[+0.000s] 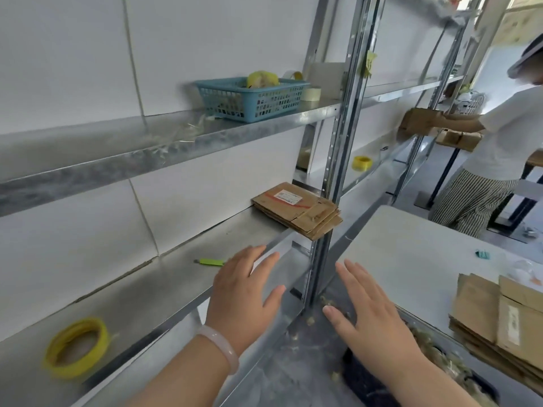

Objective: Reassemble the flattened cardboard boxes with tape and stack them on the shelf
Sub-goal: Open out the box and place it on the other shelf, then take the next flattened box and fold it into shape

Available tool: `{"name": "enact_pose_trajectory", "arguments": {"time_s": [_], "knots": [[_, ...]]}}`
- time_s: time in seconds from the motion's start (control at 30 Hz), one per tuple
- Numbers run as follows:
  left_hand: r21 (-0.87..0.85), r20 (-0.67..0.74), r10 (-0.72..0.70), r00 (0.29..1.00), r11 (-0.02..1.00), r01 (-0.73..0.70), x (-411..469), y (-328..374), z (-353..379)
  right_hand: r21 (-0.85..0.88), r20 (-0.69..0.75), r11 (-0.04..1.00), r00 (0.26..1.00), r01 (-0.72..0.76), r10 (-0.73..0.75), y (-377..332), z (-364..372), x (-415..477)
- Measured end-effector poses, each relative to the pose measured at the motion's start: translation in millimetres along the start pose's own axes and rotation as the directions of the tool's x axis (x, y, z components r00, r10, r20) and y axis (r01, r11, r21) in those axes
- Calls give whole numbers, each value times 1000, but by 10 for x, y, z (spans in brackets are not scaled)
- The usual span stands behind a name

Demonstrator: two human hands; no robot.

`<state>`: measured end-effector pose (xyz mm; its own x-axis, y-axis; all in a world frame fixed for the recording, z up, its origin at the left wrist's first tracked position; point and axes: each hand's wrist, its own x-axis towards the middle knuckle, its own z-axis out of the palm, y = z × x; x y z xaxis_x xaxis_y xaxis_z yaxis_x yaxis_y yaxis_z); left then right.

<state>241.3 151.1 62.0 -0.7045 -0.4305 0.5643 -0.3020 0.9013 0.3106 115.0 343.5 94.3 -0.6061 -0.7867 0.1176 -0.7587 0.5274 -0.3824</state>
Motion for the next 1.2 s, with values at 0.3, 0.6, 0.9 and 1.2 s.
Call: {"name": "enact_pose_trajectory", "arguments": {"time_s": [0.3, 0.6, 0.9, 1.2], "knots": [[-29, 153, 11, 988, 1000, -7, 1063, -496, 1116, 60, 152, 979, 971, -195, 185, 563, 235, 1383], [-2, 324, 14, 946, 1000, -14, 2052, -830, 1915, 426, 169, 837, 939, -342, 298, 908, 438, 2604], [37, 471, -137, 872, 990, 136, 2275, -993, 2496, 734, 534, 234, 754, -638, 382, 1662, 856, 3740], [16, 619, -340, 708, 907, 422, 2534, -932, 2900, 671, 681, -23, 605, -741, 413, 1912, 1104, 4288]]}}
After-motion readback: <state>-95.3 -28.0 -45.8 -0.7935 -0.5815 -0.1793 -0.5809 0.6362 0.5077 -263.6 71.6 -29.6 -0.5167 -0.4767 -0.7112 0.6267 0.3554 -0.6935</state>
